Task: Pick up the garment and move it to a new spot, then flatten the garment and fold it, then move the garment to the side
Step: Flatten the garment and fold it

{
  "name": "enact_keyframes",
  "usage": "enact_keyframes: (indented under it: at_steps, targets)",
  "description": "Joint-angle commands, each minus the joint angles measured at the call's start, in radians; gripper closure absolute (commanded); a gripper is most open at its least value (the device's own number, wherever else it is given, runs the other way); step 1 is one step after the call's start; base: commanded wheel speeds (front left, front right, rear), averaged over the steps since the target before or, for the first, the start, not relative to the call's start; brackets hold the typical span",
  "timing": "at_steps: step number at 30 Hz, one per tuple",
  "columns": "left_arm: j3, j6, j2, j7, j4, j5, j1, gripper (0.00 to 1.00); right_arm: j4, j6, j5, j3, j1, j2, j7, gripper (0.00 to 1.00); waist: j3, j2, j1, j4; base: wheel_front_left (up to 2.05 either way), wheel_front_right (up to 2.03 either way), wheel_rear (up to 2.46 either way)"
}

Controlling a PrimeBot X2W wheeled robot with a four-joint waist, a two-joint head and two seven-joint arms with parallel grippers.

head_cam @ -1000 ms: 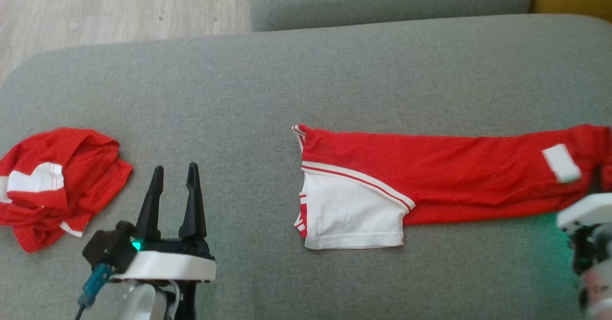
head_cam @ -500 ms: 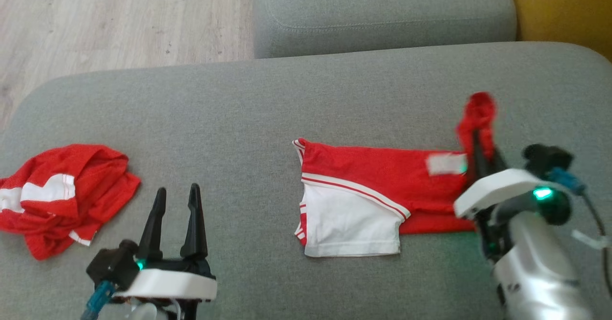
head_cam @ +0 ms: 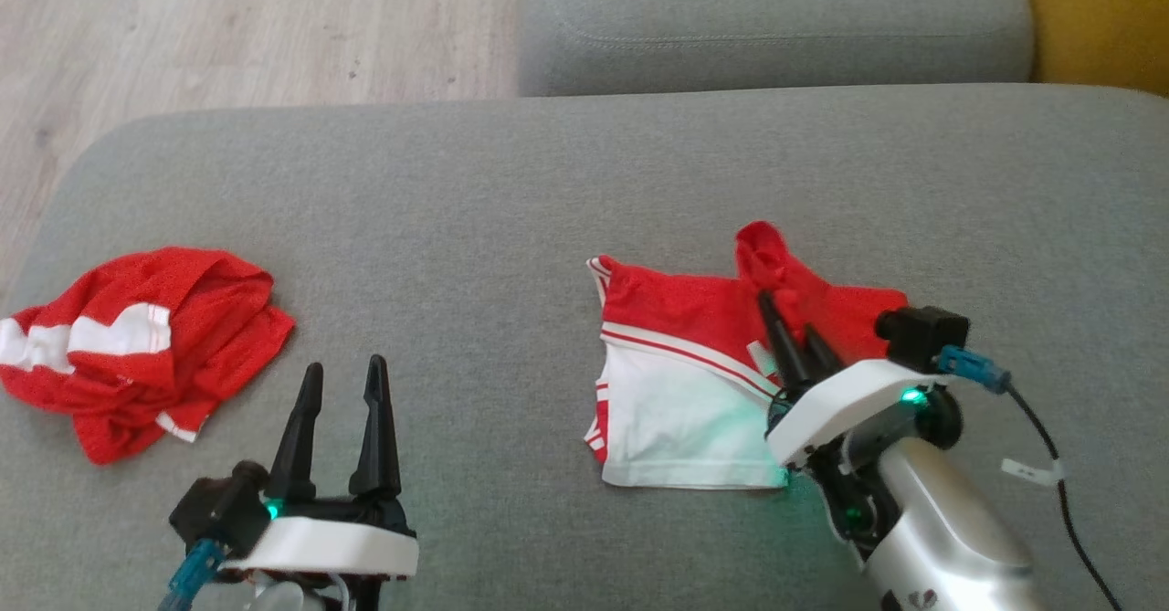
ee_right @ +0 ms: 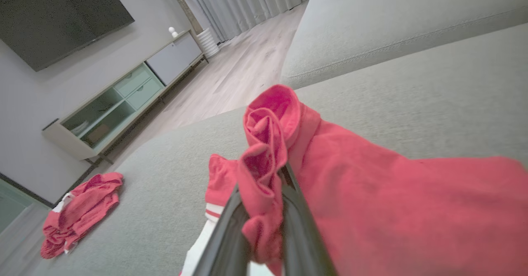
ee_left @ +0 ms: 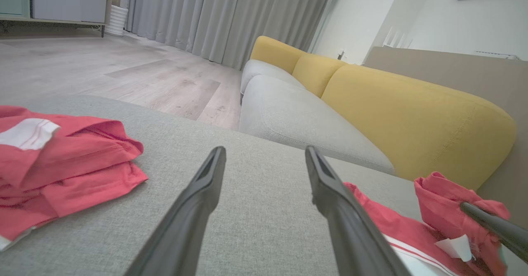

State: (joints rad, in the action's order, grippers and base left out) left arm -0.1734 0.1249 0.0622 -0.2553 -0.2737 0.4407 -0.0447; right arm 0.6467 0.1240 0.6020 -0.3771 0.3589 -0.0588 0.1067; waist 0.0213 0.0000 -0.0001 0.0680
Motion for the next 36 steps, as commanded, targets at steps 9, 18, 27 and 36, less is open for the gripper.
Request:
enact_keyframes:
  at_steps: [9,18,27,36]
  targets:
    - [0.022,0.006,-0.003,-0.006,0.032,0.000,-0.062,0.00,-0.008,0.007,0.123,-0.171,0.048,0.008,0.032,1.00,0.026,0.0000,0.0001,0.046,0.00,0.00,0.00]
    - [0.016,0.006,-0.007,-0.006,0.030,-0.002,-0.069,0.00,0.088,0.007,0.130,-0.291,0.097,0.008,0.085,1.00,0.045,0.0000,0.0001,0.072,0.00,0.00,0.00]
    - [0.018,0.006,-0.009,-0.006,0.036,-0.003,-0.074,0.00,0.089,0.007,0.175,-0.412,0.094,0.008,0.094,0.00,0.060,0.0000,0.0001,0.077,0.00,0.00,0.00]
    - [0.022,0.006,-0.011,-0.006,0.044,0.000,-0.072,0.00,-0.002,0.007,0.254,-0.556,0.128,0.009,0.084,0.00,0.053,0.0000,0.0001,0.049,0.00,0.00,0.00]
